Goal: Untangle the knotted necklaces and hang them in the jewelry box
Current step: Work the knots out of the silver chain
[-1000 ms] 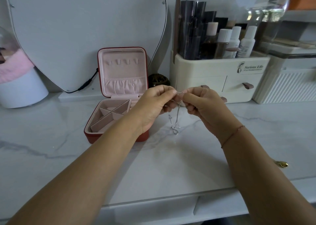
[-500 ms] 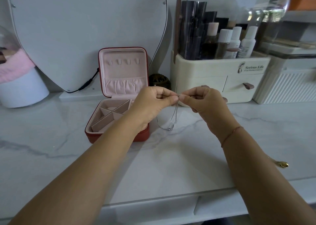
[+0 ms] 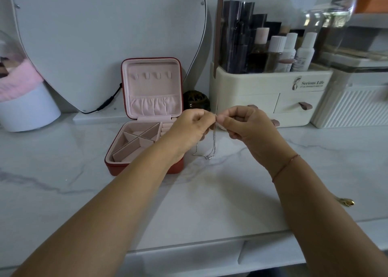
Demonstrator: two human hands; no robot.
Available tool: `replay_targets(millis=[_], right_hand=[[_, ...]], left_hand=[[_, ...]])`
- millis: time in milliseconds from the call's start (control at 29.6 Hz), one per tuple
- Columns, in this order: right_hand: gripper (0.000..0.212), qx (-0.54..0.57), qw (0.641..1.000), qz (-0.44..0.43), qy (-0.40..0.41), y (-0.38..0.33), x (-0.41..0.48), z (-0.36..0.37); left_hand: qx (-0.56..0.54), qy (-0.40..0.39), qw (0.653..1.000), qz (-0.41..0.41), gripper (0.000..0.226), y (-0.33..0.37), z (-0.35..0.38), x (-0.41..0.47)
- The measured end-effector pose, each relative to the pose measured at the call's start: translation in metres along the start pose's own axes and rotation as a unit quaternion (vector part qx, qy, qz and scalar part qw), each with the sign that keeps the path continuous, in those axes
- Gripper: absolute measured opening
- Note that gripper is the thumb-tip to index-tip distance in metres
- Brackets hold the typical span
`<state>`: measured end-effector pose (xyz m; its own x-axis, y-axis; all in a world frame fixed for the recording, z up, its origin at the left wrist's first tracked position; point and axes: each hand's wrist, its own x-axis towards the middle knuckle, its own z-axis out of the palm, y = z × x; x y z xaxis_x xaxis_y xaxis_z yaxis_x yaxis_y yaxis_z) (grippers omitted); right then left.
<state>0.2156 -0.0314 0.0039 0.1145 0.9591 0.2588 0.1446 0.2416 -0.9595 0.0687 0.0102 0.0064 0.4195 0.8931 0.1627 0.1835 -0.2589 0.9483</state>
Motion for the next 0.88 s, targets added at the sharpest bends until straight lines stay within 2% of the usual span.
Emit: replay_targets(millis=[101,203,270,372,507,642,743,878], right_hand=[[0.005,0.029,0.999,0.013,-0.008,0.000,0.000,-0.001],[0.003,0.021,1.000,0.018,0.004,0.001,0.000,-0.001],[0.007,0.013,1.000,0.023,0.005,0.001,0.000,-0.002],[0.009,-0.006,1.000,0.019,0.001,0.000,-0.001,0.000],[0.010,-0.020,0.999,0.021,0.015,0.001,0.000,0.001],[0.010,0.082,0.995,0.055,-0.009,0.000,0.001,-0.001],[0.014,0.193,0.978,0.075,-0.029,0.000,0.001,-0.004],[0.011,0.235,0.968,0.082,-0.025,0.000,0.003,-0.005]], left_hand=[[0.025,-0.006,1.000,0.016,0.021,0.000,0.001,-0.001],[0.092,0.030,0.994,0.058,0.010,-0.007,0.002,0.003],[0.078,0.053,0.993,0.068,0.007,-0.008,0.002,0.003],[0.035,0.067,0.995,0.061,0.016,-0.003,0.003,0.002],[-0.032,0.009,0.999,0.000,0.022,0.003,0.003,0.001],[-0.110,-0.023,0.992,-0.055,0.017,0.004,-0.001,0.002],[-0.047,-0.012,0.999,-0.026,0.014,-0.001,-0.005,0.003],[-0.011,0.012,1.000,0.007,0.009,0.000,-0.006,0.004]])
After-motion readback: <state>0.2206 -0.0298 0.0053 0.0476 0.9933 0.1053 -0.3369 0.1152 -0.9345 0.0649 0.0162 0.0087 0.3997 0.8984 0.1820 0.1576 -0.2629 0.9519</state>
